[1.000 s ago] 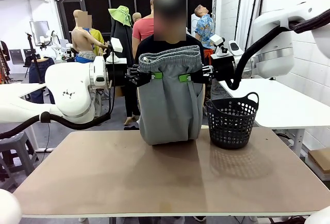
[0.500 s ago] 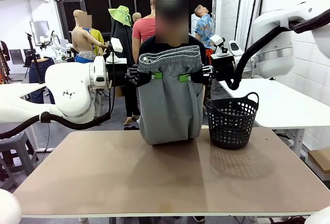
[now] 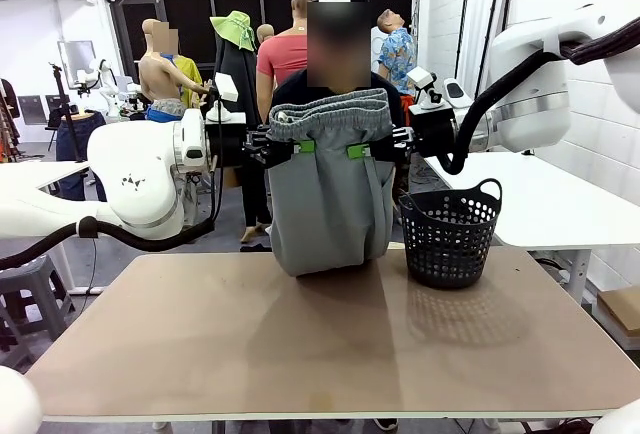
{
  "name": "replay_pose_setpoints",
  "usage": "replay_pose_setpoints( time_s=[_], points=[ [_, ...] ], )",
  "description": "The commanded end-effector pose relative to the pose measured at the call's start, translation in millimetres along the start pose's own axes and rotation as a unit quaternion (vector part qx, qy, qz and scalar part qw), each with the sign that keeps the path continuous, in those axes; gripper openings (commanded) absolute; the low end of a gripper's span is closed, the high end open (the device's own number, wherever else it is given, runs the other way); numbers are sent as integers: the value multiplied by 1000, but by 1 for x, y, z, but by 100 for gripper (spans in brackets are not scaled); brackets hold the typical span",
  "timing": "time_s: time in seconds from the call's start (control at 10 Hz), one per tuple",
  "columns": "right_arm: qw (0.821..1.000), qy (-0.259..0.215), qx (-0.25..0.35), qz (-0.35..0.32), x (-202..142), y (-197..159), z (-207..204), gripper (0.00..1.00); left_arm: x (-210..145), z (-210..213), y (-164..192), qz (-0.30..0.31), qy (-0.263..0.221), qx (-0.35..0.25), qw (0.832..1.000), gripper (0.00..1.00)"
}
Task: Fold the training pants.
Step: Release the ends of the Training pants and then grab the overlapped ends.
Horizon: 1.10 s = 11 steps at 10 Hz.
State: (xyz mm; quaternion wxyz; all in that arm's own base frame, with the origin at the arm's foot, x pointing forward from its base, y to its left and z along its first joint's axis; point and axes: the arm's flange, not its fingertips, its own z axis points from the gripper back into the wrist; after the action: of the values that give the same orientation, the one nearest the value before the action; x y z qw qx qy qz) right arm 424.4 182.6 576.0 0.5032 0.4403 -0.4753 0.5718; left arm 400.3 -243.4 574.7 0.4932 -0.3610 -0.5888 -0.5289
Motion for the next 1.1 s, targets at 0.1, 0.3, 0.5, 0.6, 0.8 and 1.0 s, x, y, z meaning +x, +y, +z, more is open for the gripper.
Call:
replay_pose_setpoints(
  time_s=[0.1,0.3,0.5,0.6,0.8,1.0],
  points=[
    [1000,-11,0,-3,1,1,0,0,4,-2,-1,6,-1,1,1000,0],
    [1000,-11,0,-3,1,1,0,0,4,-2,-1,6,-1,1,1000,0],
    [1000,-11,0,-3,1,1,0,0,4,-2,-1,6,-1,1,1000,0],
    [1000,-11,0,-3,1,1,0,0,4,-2,-1,6,-1,1,1000,0],
    [1000,-11,0,-3,1,1,0,0,4,-2,-1,6,-1,1,1000,0],
    [1000,-11,0,-3,1,1,0,0,4,-2,-1,6,-1,1,1000,0]
  ],
)
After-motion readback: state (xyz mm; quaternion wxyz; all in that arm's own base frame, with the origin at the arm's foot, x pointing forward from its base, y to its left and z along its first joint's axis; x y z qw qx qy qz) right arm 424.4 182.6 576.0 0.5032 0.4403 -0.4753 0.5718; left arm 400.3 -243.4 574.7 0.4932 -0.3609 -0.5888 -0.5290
